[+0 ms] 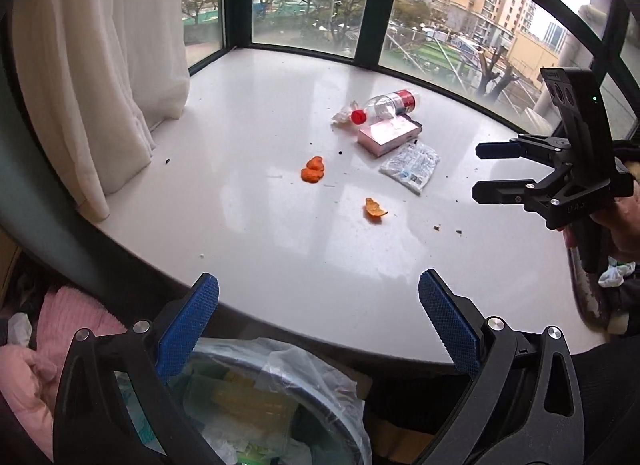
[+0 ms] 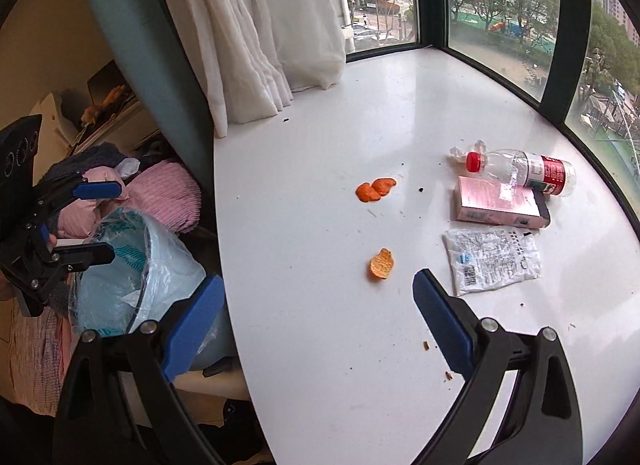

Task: Collect trash
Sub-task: 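Move both grippers back over the table toward the water bottle, then grasp the red-labelled water bottle with the left gripper at the cap end while the right grips the label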

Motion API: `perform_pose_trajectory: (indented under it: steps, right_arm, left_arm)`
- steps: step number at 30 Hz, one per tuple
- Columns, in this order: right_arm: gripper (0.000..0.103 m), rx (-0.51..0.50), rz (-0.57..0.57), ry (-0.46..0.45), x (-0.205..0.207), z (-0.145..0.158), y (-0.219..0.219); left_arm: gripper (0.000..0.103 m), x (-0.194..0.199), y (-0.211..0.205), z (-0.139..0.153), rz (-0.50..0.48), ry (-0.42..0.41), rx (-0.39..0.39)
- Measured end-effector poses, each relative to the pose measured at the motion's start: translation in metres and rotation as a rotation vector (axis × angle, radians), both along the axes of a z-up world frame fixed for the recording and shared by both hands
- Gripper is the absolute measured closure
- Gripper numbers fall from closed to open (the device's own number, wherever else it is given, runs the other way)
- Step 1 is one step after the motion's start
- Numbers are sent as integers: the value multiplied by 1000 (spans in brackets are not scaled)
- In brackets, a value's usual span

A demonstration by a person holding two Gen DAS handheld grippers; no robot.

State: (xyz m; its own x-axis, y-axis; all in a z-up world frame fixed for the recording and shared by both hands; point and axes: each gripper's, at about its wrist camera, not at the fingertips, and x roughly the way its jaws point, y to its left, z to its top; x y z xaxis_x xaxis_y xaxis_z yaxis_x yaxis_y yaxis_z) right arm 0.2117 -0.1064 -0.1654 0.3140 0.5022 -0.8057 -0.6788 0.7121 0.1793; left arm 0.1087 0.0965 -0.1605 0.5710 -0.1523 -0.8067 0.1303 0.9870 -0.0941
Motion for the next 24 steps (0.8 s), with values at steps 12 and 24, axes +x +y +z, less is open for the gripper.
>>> perform_pose_trajectory:
  steps: [12, 24]
  right_arm:
    - [11, -23, -97, -40, 58, 4, -70]
    - [11, -31, -72, -41, 111, -1, -105]
  left_arm:
    - [6, 101, -64, 5, -183, -8, 26]
    - [6, 178, -124, -14, -323, 27, 51]
